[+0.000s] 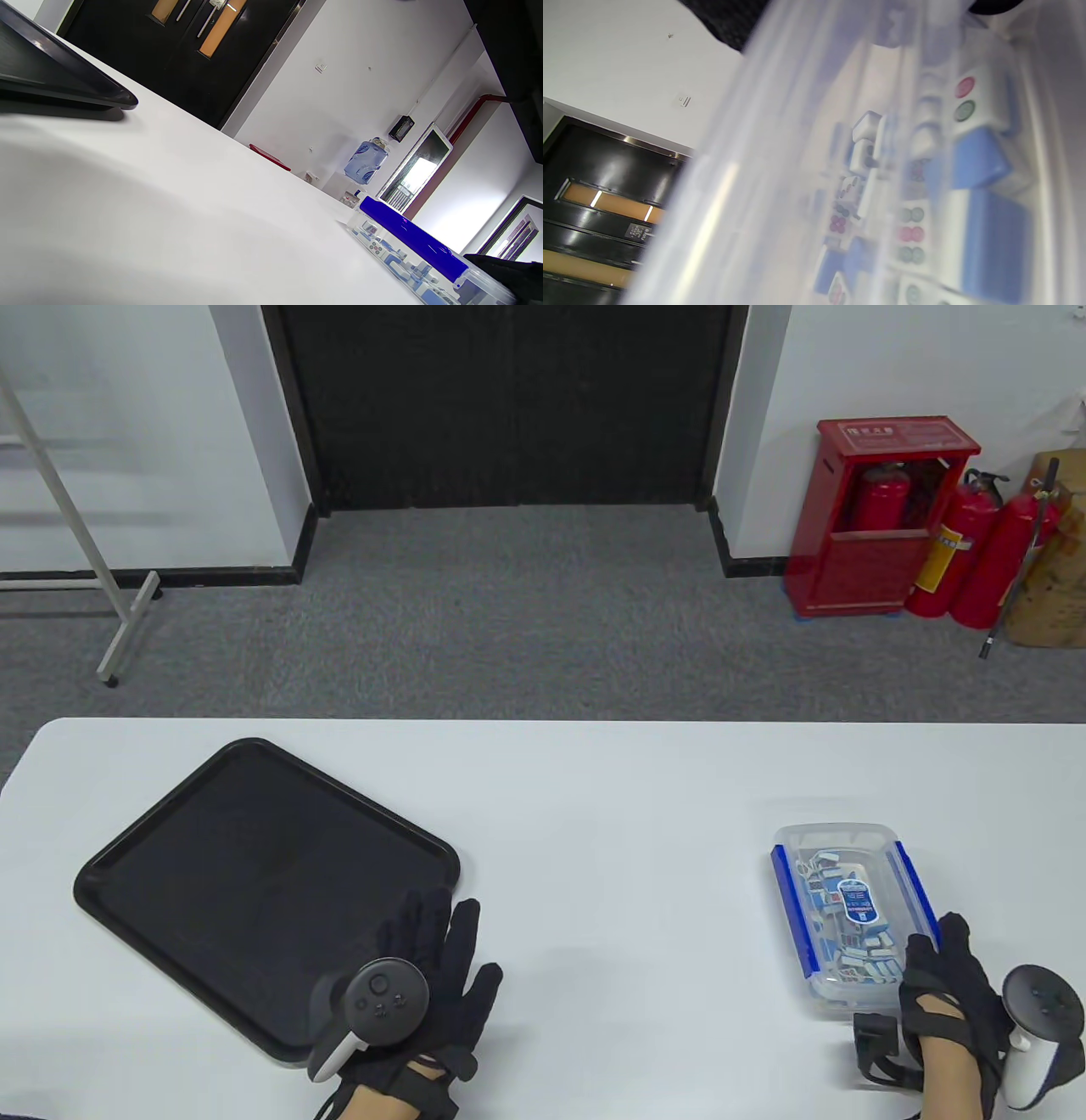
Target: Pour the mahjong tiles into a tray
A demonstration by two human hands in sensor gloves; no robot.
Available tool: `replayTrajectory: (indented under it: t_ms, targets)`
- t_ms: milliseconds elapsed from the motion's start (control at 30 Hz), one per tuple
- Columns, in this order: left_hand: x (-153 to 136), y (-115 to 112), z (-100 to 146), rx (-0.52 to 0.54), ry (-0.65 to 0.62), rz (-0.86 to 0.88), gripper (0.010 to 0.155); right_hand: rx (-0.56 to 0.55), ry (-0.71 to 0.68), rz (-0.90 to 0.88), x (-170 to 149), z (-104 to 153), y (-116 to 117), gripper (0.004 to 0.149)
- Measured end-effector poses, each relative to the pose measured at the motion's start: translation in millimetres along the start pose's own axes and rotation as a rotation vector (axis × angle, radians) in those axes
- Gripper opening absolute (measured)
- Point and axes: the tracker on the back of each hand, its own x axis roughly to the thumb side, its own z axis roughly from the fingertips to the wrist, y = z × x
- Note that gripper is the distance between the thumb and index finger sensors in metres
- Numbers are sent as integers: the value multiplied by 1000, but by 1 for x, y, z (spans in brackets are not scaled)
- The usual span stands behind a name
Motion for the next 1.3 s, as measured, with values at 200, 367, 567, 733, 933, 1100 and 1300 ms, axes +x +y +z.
replayTrajectory:
  t_ms: [200, 367, 567, 733, 933, 1100, 1300]
  targets:
    - [0, 0, 0, -1, 5, 0, 74, 92, -28, 55, 7, 3, 14, 65]
    - [1, 0, 0, -6, 14, -1, 74, 227, -44, 109, 18, 10, 34, 67]
    - [1, -1, -1, -9, 18, -5, 74, 431, -70, 198, 34, 26, 70, 71]
    - [2, -1, -2, -10, 19, -4, 74, 589, -109, 283, 46, 48, 105, 75]
    - [2, -1, -2, -10, 21, -3, 74, 690, -178, 355, 56, 81, 143, 81]
    - [2, -1, -2, -12, 24, -3, 74, 753, -220, 368, 59, 103, 167, 83]
    - [2, -7, -5, -29, 39, -11, 74, 805, -264, 392, 61, 124, 186, 86]
